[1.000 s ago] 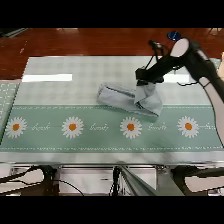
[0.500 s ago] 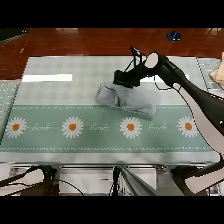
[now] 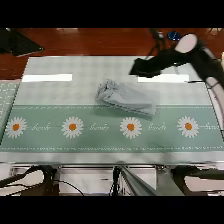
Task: Fold the shirts.
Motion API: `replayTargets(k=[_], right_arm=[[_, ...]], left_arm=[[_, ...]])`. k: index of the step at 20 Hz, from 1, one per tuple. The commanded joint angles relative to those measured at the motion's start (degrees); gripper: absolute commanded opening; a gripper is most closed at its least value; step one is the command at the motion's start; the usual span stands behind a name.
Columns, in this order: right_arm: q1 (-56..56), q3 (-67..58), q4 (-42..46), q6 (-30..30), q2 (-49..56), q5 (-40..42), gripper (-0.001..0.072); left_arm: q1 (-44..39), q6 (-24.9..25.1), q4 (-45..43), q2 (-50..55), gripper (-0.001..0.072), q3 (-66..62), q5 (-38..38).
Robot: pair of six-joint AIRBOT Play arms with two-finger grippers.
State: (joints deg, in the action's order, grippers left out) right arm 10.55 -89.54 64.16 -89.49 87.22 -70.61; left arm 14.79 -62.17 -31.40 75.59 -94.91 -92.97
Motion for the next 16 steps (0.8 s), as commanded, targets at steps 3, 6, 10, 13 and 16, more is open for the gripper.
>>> replayTargets(k=[3, 6, 10, 13, 16], right_arm=[[-17.46, 6.29, 19.19, 1.92, -4.46, -20.28, 0.0490], [-23.78, 17.07, -1.05, 4.39, -4.46, -11.47, 0.0565], [-23.91, 27.04, -6.82, 5.51, -3.48, 1.27, 0.0565], [-23.89, 30.56, -19.02, 13.29, -0.09, 5.73, 0.0565], [-23.50, 30.86, -25.79, 14.69, 4.17, 8.09, 0.0564]], left_arm=[[-0.17, 0.00, -10.23, 0.44, 0.0229, 5.22, 0.85], [-0.17, -0.04, -15.74, 0.76, 0.0391, 5.95, 0.90], [-0.17, -2.51, -21.79, 0.96, 0.0390, 6.93, 1.05], [-0.31, -3.13, -21.75, 0.98, 0.0388, 7.78, 1.25], [-0.92, -3.98, -21.79, 1.11, 0.0388, 7.89, 1.46]])
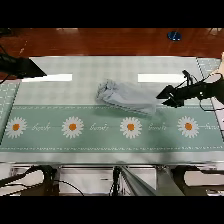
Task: Fold the shirts.
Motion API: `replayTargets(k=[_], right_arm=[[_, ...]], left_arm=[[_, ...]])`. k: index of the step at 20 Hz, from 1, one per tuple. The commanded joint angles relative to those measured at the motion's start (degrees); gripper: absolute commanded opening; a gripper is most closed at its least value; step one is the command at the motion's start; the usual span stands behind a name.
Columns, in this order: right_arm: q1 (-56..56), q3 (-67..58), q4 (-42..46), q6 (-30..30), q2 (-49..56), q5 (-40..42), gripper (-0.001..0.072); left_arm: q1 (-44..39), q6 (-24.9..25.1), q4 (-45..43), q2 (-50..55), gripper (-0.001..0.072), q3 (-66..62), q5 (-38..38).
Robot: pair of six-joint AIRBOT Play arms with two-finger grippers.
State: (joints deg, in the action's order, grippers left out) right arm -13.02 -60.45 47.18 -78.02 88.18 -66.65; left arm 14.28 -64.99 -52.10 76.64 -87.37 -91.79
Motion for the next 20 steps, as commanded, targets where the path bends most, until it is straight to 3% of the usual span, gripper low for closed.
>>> replayTargets(k=[1, 4, 5, 6, 7, 9, 12, 14, 18, 20], right_arm=[[0.83, 1.77, -8.76, 3.04, 4.57, 4.28, 0.0564], [5.81, 1.77, -8.72, 2.43, 8.70, 5.44, 0.0557], [8.02, 1.77, -9.01, 1.95, 10.03, 6.25, 0.0510], [9.75, 1.77, -9.94, 2.27, 10.84, 6.67, 0.0309], [10.97, 1.75, -11.87, 3.02, 11.04, 7.04, 0.0022], [11.17, 0.28, -18.56, 9.55, 10.19, 4.42, 0.0024], [6.78, -4.22, -19.50, 10.56, 3.39, -1.29, 0.0024], [1.95, -7.02, -16.35, 7.41, -4.37, -3.61, 0.0024], [-9.57, -9.25, 3.08, -4.90, -20.37, -8.94, 0.0024], [-15.93, -9.22, 8.28, -6.95, -25.57, -14.86, 0.0024]], left_arm=[[-0.74, -1.53, -1.07, 0.13, 0.0388, 0.33, 0.28], [-1.86, -1.75, -1.09, 0.17, 0.0387, 0.35, 0.28], [-2.23, -1.75, -1.09, 0.17, 0.0387, 0.33, 0.31], [-2.58, -1.77, -1.09, 0.17, 0.0387, 0.33, 0.31], [-2.69, -1.75, -1.07, 0.17, 0.0386, 0.35, 0.33], [-2.95, -1.75, -1.07, 0.17, 0.0385, 0.35, 1.27], [-2.91, -1.75, -1.07, 0.20, 0.0385, 0.35, 2.38], [-2.91, -1.75, -1.07, 0.20, 0.0383, 0.35, 2.91], [-2.91, -1.73, -1.07, 0.20, 0.0368, 0.35, 4.11], [-2.89, -1.70, -1.09, 0.20, 0.0368, 0.35, 4.26]])
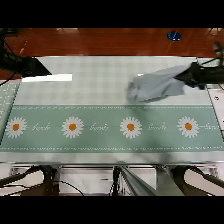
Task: Fold the shirts.
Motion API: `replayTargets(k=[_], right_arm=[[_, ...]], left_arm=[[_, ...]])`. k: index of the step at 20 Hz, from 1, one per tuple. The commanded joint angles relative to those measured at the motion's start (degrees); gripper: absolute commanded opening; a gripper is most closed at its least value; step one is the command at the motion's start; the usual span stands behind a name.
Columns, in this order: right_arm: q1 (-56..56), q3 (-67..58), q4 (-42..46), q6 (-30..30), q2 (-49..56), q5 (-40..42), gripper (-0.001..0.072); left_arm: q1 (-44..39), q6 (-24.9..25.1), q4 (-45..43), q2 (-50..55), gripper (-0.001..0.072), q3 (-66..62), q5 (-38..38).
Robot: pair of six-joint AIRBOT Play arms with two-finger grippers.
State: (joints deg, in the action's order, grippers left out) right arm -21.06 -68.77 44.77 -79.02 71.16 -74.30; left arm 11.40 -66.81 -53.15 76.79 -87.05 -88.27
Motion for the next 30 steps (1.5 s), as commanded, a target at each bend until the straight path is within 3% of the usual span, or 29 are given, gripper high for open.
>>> replayTargets(k=[1, 7, 14, 17, 26, 27, 29, 30], right_arm=[[-11.45, -0.90, 13.22, -6.78, -10.56, -10.56, 0.0024], [-31.26, -0.90, 33.53, -7.58, -13.88, -25.03, 0.0024], [-51.84, 1.05, 51.19, -7.52, -13.81, -22.80, 0.0024], [-59.34, 4.42, 51.87, -7.61, -13.81, -23.04, 0.0024], [-69.00, 19.45, 65.85, -9.68, -15.43, -19.23, 0.0027], [-70.36, 21.22, 67.32, -9.70, -15.43, -17.44, 0.0066], [-72.67, 24.24, 70.05, -6.88, -15.43, -13.27, 0.0381], [-73.50, 25.11, 72.08, -5.25, -15.43, -10.45, 0.0432]], left_arm=[[-0.02, 0.11, -0.02, 0.04, 0.0368, 0.02, 0.79], [-0.02, 0.11, -0.02, 0.02, 0.0368, 0.02, 0.66], [0.00, 0.09, -0.02, 0.02, 0.0368, 0.00, 0.70], [0.00, 0.09, -0.02, 0.02, 0.0368, 0.00, 0.85], [0.00, 0.09, -0.02, 0.00, 0.0368, 0.00, 0.94], [0.02, 0.09, -0.04, 0.02, 0.0368, 0.00, 1.57], [0.00, 0.07, -0.02, 0.02, 0.0368, 0.00, 4.39], [0.00, 0.07, -0.02, 0.02, 0.0368, 0.00, 5.73]])
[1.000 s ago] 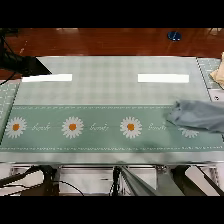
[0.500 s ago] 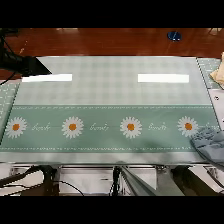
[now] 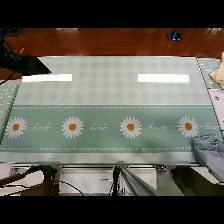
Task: Fold the shirts.
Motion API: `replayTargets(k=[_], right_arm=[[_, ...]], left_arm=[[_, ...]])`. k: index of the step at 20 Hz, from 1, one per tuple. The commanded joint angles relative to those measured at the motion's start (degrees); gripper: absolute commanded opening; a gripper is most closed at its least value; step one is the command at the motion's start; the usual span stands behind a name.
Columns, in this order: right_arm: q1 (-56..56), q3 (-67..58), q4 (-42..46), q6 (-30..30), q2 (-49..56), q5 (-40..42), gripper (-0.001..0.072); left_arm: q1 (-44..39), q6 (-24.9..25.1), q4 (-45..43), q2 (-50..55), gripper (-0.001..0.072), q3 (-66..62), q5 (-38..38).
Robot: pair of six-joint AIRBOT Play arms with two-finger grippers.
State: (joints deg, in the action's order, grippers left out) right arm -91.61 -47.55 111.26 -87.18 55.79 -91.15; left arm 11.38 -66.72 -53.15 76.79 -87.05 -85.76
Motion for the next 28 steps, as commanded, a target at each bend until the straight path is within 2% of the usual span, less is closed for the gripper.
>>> replayTargets(k=[1, 3, 4, 5, 6, 7, 8, 9, 10, 11, 12, 13, 14, 15, 16, 17, 18, 19, 20, 21, 22, 24, 28], right_arm=[[-3.65, 4.11, 8.15, 2.27, -0.07, 9.84, 0.0433], [-4.02, 3.91, 10.73, -3.50, -0.07, 19.87, 0.0432], [-3.48, 3.19, 7.82, -4.87, -0.07, 26.88, 0.0402], [-1.97, 1.11, -0.79, -4.13, -0.07, 35.80, 0.0378], [0.31, -1.95, -14.25, -3.23, -0.07, 46.10, 0.0378], [3.82, -5.09, -32.94, -0.39, 0.04, 58.23, 0.0378], [10.05, -8.61, -57.09, 6.69, 1.01, 70.99, 0.0378], [18.03, -13.16, -77.83, 17.49, 2.91, 76.61, 0.0380], [27.63, -19.93, -92.48, 34.56, 5.99, 73.53, 0.0381], [37.92, -27.02, -97.79, 50.71, 9.94, 65.42, 0.0381], [47.56, -32.59, -96.85, 55.36, 13.97, 57.18, 0.0377], [57.81, -36.70, -90.97, 50.62, 18.08, 49.05, 0.0356], [65.79, -38.58, -79.56, 41.92, 21.16, 43.39, 0.0328], [73.24, -38.82, -64.11, 31.87, 23.45, 38.27, 0.0324], [80.30, -38.60, -44.96, 20.87, 25.90, 32.30, 0.0322], [86.01, -38.01, -29.16, 12.57, 28.26, 25.75, 0.0323], [89.64, -37.00, -21.14, 10.75, 29.83, 20.65, 0.0324], [91.27, -35.10, -20.04, 9.09, 30.49, 19.32, 0.0326], [91.86, -33.38, -21.73, 9.16, 30.60, 18.12, 0.0352], [91.82, -31.85, -23.47, 9.14, 30.60, 16.79, 0.0408], [91.45, -30.77, -24.46, 9.25, 30.60, 15.54, 0.0421], [91.10, -30.29, -23.91, 9.44, 30.51, 13.88, 0.0421], [91.14, -30.29, -24.22, 9.40, 29.99, 15.96, 0.0418]], left_arm=[[0.02, -0.02, -0.02, 0.02, 0.0368, 0.00, 4.35], [0.02, 0.00, -0.02, 0.02, 0.0368, 0.00, 6.08], [0.02, 0.00, -0.02, 0.04, 0.0369, 0.00, 6.95], [0.02, 0.02, -0.02, 0.04, 0.0375, 0.00, 8.15], [0.02, 0.02, -0.02, 0.11, 0.0376, 0.00, 9.60], [0.02, 0.04, -0.02, 0.22, 0.0380, 0.00, 11.10], [0.02, 0.04, 0.00, 0.46, 0.0404, 0.00, 12.44], [0.02, 0.07, 0.00, 0.68, 0.0405, 0.00, 13.68], [0.00, 0.11, 0.20, 0.87, 0.0405, 0.00, 15.41], [-0.17, 0.85, 0.61, 0.94, 0.0405, 0.00, 17.73], [-0.87, 3.67, 0.87, 0.94, 0.0403, 0.00, 19.67], [-2.40, 6.73, 0.00, 0.94, 0.0352, 0.00, 20.55], [-4.55, 7.72, -2.84, 1.03, 0.0297, 0.00, 20.61], [-7.28, 6.91, -7.85, 1.22, 0.0297, 0.00, 20.39], [-10.64, 4.83, -14.21, 1.66, 0.0297, 0.00, 19.45], [-14.05, 1.77, -21.16, 2.43, 0.0297, 0.00, 18.10], [-16.98, -1.62, -27.23, 3.43, 0.0301, 0.02, 17.07], [-19.54, -5.14, -32.11, 4.74, 0.0349, 0.02, 16.39], [-21.27, -7.28, -34.25, 6.12, 0.0478, 0.00, 16.28], [-22.43, -9.31, -34.75, 7.58, 0.0661, 0.02, 16.31], [-23.02, -11.10, -34.73, 8.90, 0.0710, 0.02, 16.20], [-23.47, -12.72, -34.67, 10.75, 0.0709, 0.00, 16.11], [-23.47, -12.66, -34.69, 12.04, 0.0708, 0.00, 16.11]])
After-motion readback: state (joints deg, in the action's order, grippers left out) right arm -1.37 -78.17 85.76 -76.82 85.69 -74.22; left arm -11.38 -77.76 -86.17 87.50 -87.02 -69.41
